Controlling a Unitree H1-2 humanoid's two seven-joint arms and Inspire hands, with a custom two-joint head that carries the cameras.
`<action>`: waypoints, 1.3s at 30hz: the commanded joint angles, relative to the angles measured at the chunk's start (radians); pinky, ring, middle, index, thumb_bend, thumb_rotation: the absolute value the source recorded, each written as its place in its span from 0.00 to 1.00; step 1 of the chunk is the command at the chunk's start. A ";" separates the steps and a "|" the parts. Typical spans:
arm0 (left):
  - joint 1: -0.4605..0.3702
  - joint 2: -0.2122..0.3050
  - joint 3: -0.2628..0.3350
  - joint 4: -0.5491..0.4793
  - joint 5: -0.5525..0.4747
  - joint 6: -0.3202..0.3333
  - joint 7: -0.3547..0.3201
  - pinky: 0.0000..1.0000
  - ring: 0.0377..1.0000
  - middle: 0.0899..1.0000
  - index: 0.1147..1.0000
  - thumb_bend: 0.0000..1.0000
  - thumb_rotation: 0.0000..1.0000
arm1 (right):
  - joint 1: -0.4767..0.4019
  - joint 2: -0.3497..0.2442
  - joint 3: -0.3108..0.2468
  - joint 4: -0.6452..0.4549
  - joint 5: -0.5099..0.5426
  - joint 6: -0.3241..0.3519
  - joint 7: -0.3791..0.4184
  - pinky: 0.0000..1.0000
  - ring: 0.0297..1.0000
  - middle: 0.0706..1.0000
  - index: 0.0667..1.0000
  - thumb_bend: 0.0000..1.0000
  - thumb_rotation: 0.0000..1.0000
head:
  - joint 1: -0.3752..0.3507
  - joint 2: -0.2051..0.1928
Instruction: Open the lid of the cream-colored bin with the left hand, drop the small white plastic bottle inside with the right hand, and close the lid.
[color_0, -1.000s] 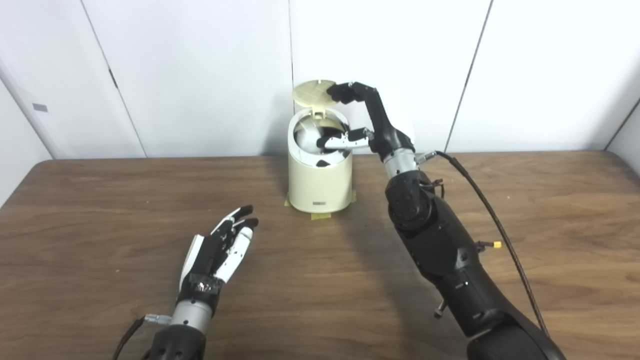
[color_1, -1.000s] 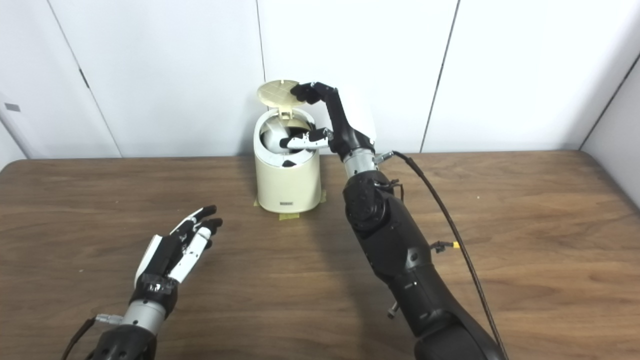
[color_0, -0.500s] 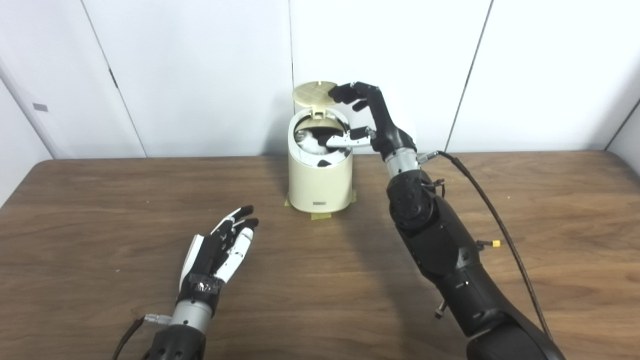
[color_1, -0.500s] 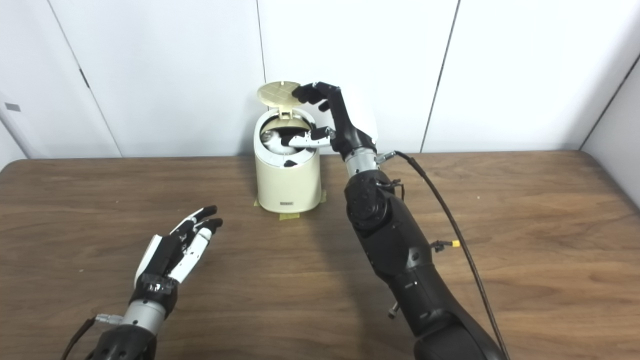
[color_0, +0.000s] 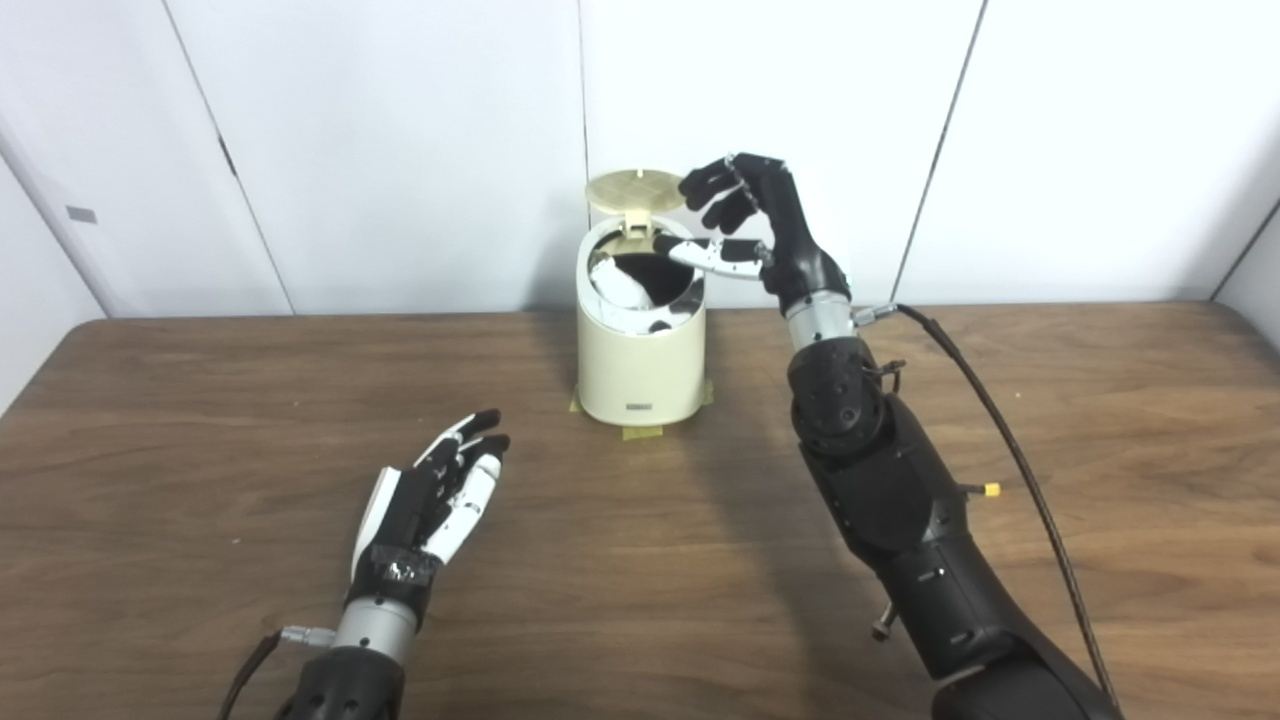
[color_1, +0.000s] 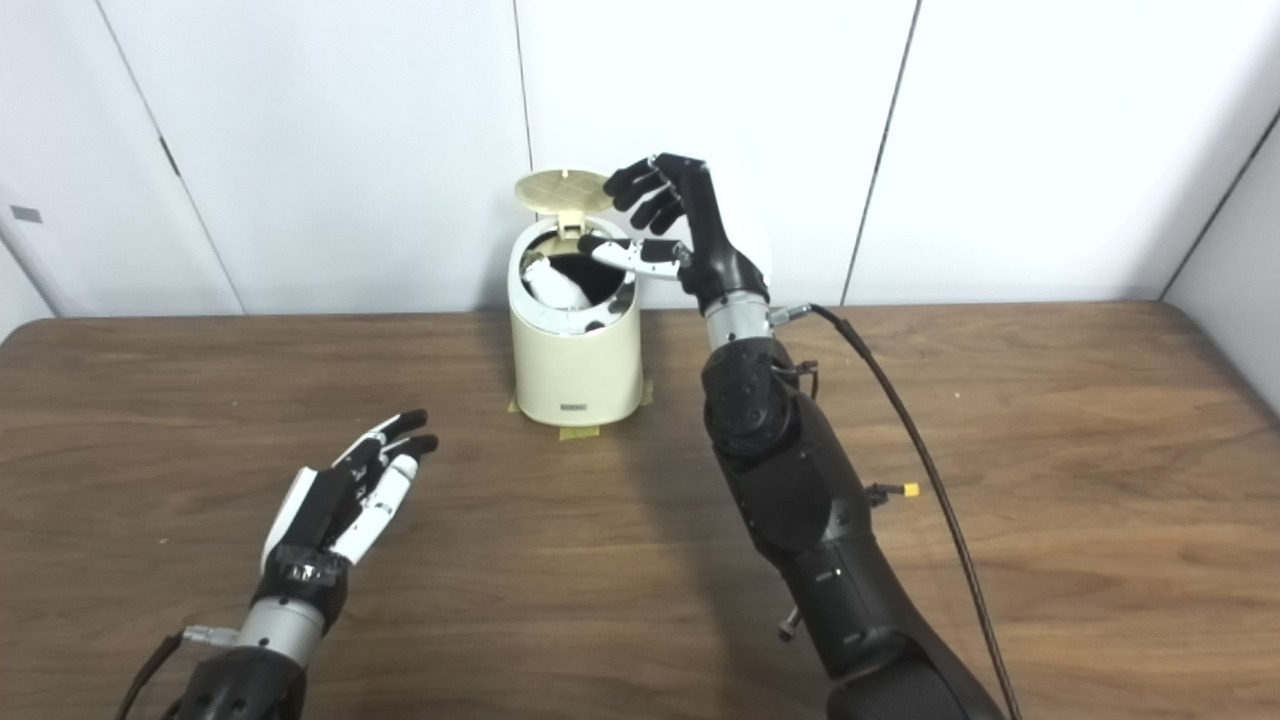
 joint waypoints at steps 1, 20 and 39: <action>-0.050 0.002 0.009 -0.011 -0.020 -0.002 0.006 0.93 0.89 0.81 0.88 0.24 0.63 | -0.018 -0.003 -0.028 -0.071 0.028 0.026 0.013 0.39 0.43 0.46 0.44 0.52 0.00 | 0.002 -0.001; -0.277 0.083 0.044 0.096 -0.117 -0.003 0.023 0.83 0.85 0.85 0.89 0.26 0.59 | 0.413 0.025 -0.210 -0.554 0.501 0.393 0.326 0.71 0.82 0.85 0.74 0.55 0.51 | -0.015 -0.017; -0.562 0.155 -0.057 0.353 -0.114 -0.008 0.017 0.89 0.90 0.88 0.90 0.36 0.72 | 0.638 0.075 -0.193 -0.578 0.570 0.281 0.312 0.89 0.95 0.97 0.97 0.63 0.78 | -0.019 -0.060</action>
